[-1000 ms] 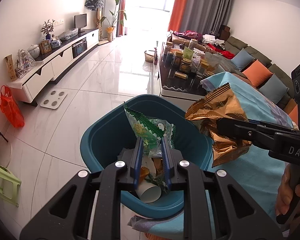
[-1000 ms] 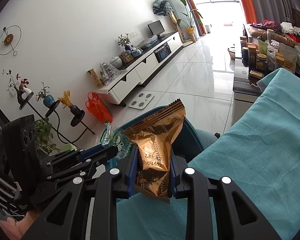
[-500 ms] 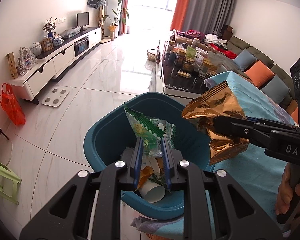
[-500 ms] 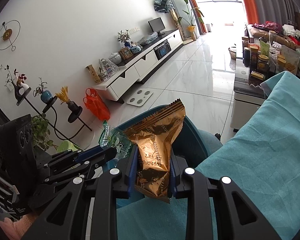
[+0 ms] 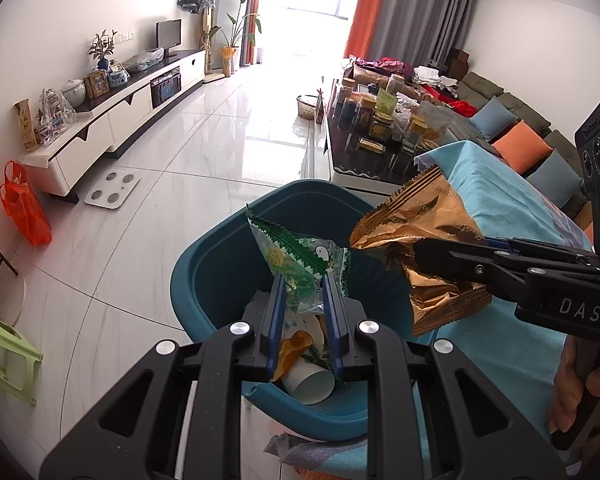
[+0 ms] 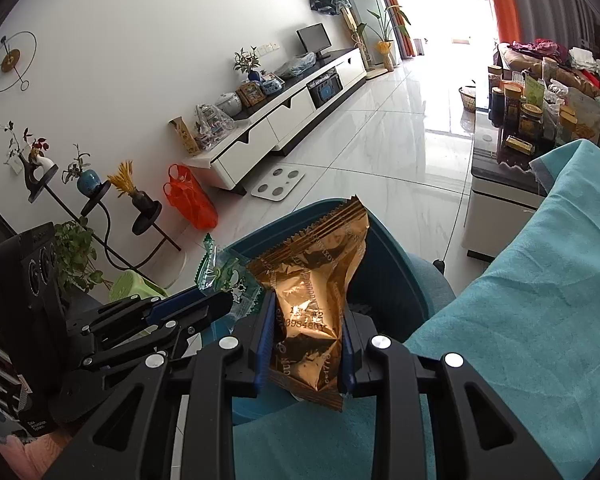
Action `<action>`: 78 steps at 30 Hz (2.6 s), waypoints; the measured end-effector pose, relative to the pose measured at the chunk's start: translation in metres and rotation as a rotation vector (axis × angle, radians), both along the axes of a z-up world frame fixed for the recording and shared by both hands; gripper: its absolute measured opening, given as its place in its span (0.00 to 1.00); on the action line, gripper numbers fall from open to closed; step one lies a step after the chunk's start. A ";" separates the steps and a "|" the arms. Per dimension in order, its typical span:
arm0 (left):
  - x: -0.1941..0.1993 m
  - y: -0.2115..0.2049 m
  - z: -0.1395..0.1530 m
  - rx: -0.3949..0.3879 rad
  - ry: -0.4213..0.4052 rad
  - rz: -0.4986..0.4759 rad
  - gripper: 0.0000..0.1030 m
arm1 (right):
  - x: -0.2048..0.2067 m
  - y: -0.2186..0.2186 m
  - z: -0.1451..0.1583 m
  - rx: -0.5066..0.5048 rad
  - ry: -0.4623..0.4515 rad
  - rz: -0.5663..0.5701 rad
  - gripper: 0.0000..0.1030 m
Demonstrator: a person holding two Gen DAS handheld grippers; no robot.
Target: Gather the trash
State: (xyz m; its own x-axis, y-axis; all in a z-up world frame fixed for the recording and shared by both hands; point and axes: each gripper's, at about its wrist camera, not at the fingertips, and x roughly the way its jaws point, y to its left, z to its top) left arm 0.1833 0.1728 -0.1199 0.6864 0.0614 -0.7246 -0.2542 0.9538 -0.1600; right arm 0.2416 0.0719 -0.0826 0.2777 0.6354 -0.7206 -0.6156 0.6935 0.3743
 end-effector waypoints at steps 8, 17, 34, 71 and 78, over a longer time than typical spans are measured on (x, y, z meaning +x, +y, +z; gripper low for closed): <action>0.002 0.003 -0.003 0.000 0.007 0.003 0.20 | 0.002 0.006 0.000 -0.018 0.001 0.007 0.27; 0.007 0.006 -0.010 -0.015 0.027 0.001 0.22 | 0.003 0.016 -0.002 -0.040 0.007 0.021 0.29; 0.023 0.016 -0.033 -0.073 0.074 0.022 0.37 | 0.004 0.013 -0.007 -0.035 0.019 -0.004 0.35; -0.103 -0.128 0.051 0.148 -0.277 -0.067 0.94 | -0.131 -0.165 0.032 0.052 -0.339 -0.336 0.93; -0.109 -0.196 0.062 0.192 -0.371 -0.165 0.94 | -0.166 -0.231 0.035 0.030 -0.459 -0.572 0.93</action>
State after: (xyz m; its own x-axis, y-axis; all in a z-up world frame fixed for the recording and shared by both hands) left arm 0.0747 -0.0234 -0.0575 0.9095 0.0389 -0.4139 -0.0553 0.9981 -0.0277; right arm 0.0754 -0.1592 -0.0474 0.8416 0.3182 -0.4364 -0.2599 0.9469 0.1892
